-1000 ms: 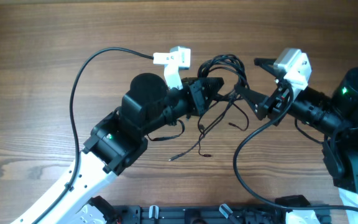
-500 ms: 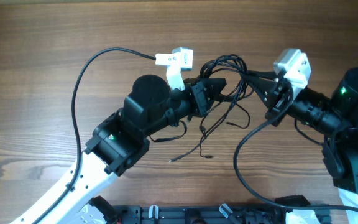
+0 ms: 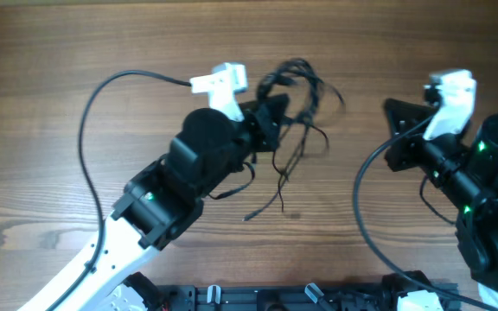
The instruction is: Untangle cables
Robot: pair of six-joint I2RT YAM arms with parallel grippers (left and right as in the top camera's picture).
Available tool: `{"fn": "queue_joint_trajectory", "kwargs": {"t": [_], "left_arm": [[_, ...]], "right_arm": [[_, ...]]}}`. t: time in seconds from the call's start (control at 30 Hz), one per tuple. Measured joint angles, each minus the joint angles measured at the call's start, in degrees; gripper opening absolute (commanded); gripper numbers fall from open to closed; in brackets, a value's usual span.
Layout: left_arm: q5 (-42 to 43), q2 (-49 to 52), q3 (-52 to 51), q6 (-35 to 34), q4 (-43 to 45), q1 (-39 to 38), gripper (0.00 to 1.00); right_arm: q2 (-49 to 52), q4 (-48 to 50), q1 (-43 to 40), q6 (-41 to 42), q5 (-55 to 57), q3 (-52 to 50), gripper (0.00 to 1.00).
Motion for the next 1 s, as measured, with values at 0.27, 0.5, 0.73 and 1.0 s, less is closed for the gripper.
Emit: {"fn": "queue_joint_trajectory", "kwargs": {"t": [0.27, 0.5, 0.73, 1.0], "left_arm": [[-5.1, -2.6, 0.0, 0.0, -0.8, 0.1, 0.04], [1.8, -2.6, 0.0, 6.1, -1.1, 0.1, 0.04], [19.4, -2.6, 0.0, 26.3, -1.1, 0.1, 0.04], [26.1, -2.6, 0.0, 32.6, -0.8, 0.1, 0.04]], "right_arm": [[-0.2, -1.1, -0.1, -2.2, 2.4, 0.0, 0.52], [-0.2, 0.4, -0.1, -21.8, -20.0, 0.0, 0.86], [-0.2, 2.4, -0.1, -29.8, -32.2, 0.0, 1.00], [-0.1, 3.0, -0.1, -31.1, -36.0, 0.0, 0.49]]}}
